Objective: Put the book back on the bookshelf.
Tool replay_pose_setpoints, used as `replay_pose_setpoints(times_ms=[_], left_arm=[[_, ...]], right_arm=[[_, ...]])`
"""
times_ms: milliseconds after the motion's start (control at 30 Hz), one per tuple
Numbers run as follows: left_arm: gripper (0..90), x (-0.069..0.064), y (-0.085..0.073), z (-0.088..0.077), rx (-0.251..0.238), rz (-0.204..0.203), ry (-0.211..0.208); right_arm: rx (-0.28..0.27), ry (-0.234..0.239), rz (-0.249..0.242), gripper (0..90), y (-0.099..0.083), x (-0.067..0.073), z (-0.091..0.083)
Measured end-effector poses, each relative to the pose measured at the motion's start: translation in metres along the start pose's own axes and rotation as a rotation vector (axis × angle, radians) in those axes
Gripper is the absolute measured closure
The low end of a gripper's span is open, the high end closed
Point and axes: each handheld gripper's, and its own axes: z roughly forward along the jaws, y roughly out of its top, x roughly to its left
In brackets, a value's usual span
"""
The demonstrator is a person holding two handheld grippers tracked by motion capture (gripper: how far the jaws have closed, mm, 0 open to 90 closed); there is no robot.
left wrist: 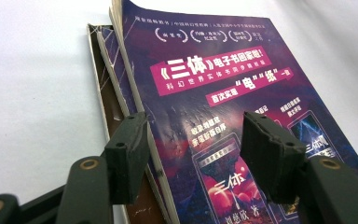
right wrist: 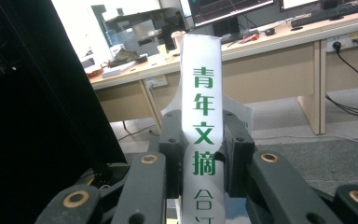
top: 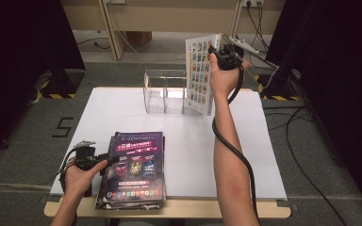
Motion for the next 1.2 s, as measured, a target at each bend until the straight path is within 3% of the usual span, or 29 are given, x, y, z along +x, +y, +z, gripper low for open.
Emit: replay_pose_setpoints(times_ms=[1200], left_arm=[[40.9, 0.002, -0.001, 0.002, 0.006, -0.007, -0.004]], right_arm=[[0.012, -0.039, -0.016, 74.2, -0.017, -0.005, 0.028]])
